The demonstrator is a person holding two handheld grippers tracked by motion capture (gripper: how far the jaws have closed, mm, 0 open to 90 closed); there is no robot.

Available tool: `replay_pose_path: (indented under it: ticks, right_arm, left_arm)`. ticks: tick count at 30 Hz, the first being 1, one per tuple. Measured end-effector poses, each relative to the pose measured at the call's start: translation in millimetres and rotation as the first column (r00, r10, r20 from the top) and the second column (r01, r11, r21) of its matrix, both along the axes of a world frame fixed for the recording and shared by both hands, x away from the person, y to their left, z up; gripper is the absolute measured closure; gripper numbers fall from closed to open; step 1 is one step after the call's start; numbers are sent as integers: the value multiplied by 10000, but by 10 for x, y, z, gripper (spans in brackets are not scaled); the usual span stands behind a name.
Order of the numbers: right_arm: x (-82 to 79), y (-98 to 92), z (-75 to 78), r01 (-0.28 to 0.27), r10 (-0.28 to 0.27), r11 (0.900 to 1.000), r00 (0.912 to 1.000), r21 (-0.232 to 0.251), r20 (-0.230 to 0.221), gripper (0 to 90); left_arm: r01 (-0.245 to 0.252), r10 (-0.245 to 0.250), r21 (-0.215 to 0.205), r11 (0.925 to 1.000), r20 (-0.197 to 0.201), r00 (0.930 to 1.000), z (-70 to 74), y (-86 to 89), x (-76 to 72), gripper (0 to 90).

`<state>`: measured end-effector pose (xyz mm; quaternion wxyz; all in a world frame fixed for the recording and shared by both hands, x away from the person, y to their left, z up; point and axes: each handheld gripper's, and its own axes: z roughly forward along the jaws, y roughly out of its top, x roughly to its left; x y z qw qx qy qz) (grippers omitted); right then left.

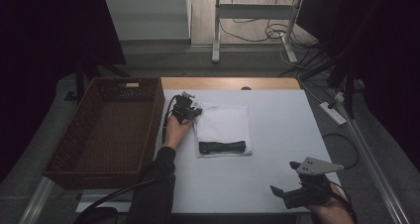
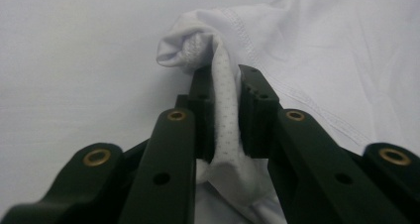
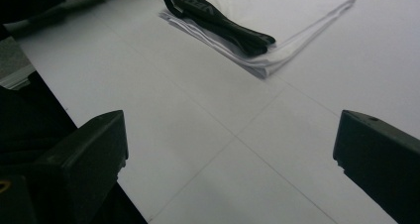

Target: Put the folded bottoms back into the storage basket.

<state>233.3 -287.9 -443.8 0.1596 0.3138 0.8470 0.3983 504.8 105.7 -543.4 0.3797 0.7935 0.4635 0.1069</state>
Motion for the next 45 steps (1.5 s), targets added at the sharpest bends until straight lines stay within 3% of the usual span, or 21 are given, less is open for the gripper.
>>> replay_pose_path:
  ticks: [4, 9, 14, 23, 26, 32, 45]
  right_arm:
    - [44, 32, -22, -393, 394, 9990, 9992, 227, -55, 16]
    - [115, 79, -38, -733, 743, 9961, 9970, 494, -197, 16]
    - [188, 125, -29, -825, 884, 9926, 9940, 893, -640, 3]
    - [352, 237, -47, -573, 617, 9957, 9963, 721, -598, 0]
    - [449, 308, -95, -549, 614, 9949, 9952, 843, -769, 0]
    - [556, 439, -191, -765, 805, 9961, 9919, 446, -982, 0]
    - [844, 672, -256, -1323, 1342, 9909, 9847, 240, -1112, 0]
  left_arm:
    - [43, -45, 128, 9999, 116, 9999, 0, -12, -12, 804]
    - [39, -39, -63, 10000, -17, 10000, -5, 7, -2, 804]
    - [14, -15, 102, 9999, 118, 9999, -3, -12, -15, 804]
    - [-10, -2, 377, 9993, 318, 9995, 0, -36, -37, 803]
    - [-16, 3, 381, 9993, 328, 9995, 0, -37, -39, 803]
    - [-16, 3, 384, 9993, 332, 9994, -1, -38, -39, 804]
    - [-21, 8, 393, 9992, 340, 9994, -1, -40, -40, 804]
